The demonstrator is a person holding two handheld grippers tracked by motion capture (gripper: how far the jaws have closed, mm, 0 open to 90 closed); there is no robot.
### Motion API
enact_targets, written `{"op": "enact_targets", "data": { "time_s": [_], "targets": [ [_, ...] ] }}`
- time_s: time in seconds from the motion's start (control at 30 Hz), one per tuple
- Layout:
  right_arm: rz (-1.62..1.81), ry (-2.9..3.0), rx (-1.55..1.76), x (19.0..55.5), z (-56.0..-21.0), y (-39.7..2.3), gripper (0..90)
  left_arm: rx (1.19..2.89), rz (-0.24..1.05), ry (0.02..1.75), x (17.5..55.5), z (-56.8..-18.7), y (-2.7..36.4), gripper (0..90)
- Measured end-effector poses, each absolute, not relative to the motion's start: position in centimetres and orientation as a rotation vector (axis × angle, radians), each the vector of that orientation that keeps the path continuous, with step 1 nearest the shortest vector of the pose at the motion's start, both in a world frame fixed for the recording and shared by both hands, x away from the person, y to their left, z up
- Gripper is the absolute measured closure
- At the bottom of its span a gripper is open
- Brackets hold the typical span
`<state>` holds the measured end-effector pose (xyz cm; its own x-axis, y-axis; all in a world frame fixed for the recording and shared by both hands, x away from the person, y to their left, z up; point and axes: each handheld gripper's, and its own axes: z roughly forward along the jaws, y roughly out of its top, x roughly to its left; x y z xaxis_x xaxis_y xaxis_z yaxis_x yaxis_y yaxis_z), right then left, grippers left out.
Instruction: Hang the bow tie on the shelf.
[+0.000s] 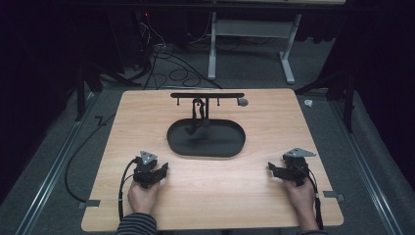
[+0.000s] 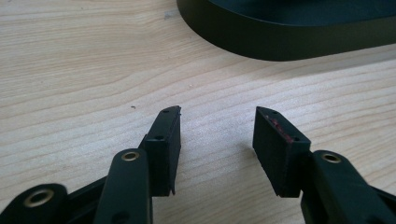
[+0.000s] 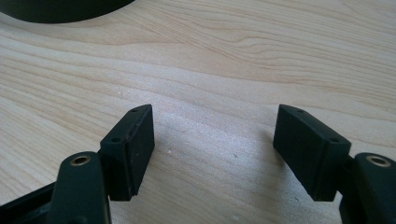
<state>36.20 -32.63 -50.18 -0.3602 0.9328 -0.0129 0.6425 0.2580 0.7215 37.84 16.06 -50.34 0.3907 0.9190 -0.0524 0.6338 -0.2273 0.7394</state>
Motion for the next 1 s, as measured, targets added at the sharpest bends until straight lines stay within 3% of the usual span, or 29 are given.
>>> {"op": "enact_targets", "data": {
  "time_s": [0.5,0.73,1.0],
  "targets": [
    [0.884,2.094,1.431,36.2,-50.2,-32.6,30.7,1.967,0.569,1.296,37.6,-50.7,15.2,46.6],
    [0.882,2.096,1.427,36.2,-50.2,-32.7,30.7,1.973,0.564,1.291,37.6,-50.7,14.9,39.0],
    [0.882,2.096,1.425,36.2,-50.2,-32.7,30.7,1.973,0.563,1.291,37.6,-50.7,14.8,38.6]
  ]
}}
